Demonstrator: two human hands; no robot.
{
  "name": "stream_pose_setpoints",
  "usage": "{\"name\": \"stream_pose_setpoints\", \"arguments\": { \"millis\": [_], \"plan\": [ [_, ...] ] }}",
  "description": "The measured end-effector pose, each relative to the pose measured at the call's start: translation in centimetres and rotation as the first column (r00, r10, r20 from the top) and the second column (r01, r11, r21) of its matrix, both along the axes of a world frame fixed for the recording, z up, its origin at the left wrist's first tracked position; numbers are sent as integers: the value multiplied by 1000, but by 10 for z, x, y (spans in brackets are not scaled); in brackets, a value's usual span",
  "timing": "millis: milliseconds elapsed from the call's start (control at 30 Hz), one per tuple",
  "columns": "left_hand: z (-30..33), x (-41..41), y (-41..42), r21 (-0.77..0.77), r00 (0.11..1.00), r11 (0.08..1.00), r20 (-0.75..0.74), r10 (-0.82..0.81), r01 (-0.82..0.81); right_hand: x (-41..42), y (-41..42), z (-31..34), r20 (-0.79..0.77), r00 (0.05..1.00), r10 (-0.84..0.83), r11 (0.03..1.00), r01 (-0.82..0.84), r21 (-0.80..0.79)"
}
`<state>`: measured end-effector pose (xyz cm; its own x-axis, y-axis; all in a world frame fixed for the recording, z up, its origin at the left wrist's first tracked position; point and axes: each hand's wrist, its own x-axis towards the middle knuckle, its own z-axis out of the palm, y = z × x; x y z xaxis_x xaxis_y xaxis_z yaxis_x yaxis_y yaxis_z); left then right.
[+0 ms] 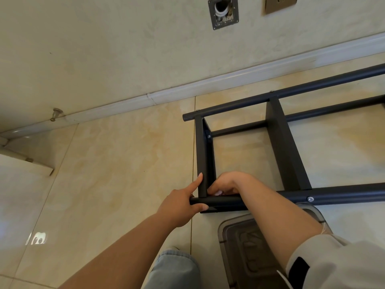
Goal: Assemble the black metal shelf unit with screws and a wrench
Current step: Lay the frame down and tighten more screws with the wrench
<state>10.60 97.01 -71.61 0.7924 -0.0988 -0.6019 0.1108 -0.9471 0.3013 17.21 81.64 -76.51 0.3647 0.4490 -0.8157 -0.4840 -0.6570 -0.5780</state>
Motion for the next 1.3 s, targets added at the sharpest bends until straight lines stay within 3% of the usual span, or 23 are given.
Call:
{"name": "stream_pose_setpoints", "arguments": {
  "millis": [200, 367, 533, 733, 933, 1133, 1300],
  "plan": [
    [1, 0, -1, 0, 1000, 1000, -1, 4, -4, 1, -1, -2, -19, 1000, -8, 1000, 8, 5],
    [1, 0, -2, 10, 1000, 1000, -2, -4, 4, -2, 1, 1, 68, 996, 49, 998, -45, -45],
    [0, 0, -1, 6, 1000, 1000, 1, 0, 0, -1, -3, 3, -30, 999, -23, 999, 24, 27],
    [-2, 0, 0, 14, 1000, 1000, 7, -8, 7, -2, -3, 6, 27, 999, 26, 1000, -26, -8],
    [-3, 0, 1, 18, 1000, 1000, 0, -6, 6, -2, -4, 5, -42, 998, -50, 998, 52, 40],
    [-5, 0, 3, 33, 1000, 999, 6, -5, 5, -2, -4, 7, -9, 1000, 18, 1000, -18, 7],
    [-5, 1, 2, 106, 993, 990, 70, -95, 88, -2, -5, 7, -11, 1000, 0, 1000, 0, 15]
  ]
}}
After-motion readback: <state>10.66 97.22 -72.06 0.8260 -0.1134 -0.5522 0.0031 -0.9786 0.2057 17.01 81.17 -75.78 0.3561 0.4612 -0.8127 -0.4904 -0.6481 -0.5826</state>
